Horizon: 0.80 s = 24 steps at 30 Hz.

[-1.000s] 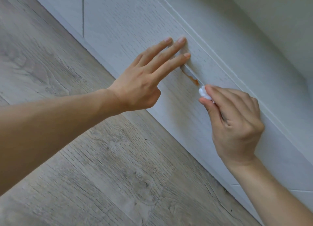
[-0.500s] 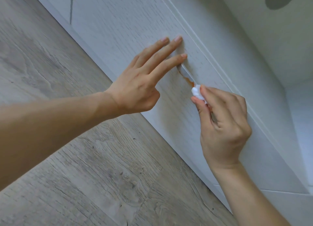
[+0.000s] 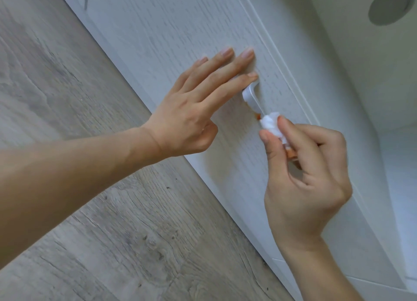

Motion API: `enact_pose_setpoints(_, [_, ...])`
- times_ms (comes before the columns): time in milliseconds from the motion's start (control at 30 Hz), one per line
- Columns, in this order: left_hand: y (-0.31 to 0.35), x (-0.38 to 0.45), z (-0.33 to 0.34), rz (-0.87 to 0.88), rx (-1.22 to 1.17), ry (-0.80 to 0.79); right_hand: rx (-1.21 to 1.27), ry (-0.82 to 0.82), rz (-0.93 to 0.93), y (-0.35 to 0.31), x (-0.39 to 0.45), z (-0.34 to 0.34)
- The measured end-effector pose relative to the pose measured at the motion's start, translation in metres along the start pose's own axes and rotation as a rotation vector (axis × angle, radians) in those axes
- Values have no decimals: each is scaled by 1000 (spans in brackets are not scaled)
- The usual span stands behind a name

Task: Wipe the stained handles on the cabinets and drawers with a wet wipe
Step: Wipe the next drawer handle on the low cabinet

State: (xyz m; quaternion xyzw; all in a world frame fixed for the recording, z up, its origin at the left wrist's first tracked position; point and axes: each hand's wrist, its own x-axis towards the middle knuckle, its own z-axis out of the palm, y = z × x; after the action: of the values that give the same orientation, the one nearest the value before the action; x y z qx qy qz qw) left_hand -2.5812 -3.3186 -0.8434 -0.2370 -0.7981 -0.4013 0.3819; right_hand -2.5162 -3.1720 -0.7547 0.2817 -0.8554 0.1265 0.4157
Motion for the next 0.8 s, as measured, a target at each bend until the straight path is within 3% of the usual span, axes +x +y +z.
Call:
enact_pose_setpoints(433, [-4,1,-12,30,44,-47,-123,-51,-70,-4,9,9])
enact_pose_setpoints(633, [-3,2,-16,29,40,-70,-16,-39,39,-12,13,-3])
enact_pose_setpoints(800, [-4,2,-15,25,30,-65,-16,-77,-40,-9,20,12])
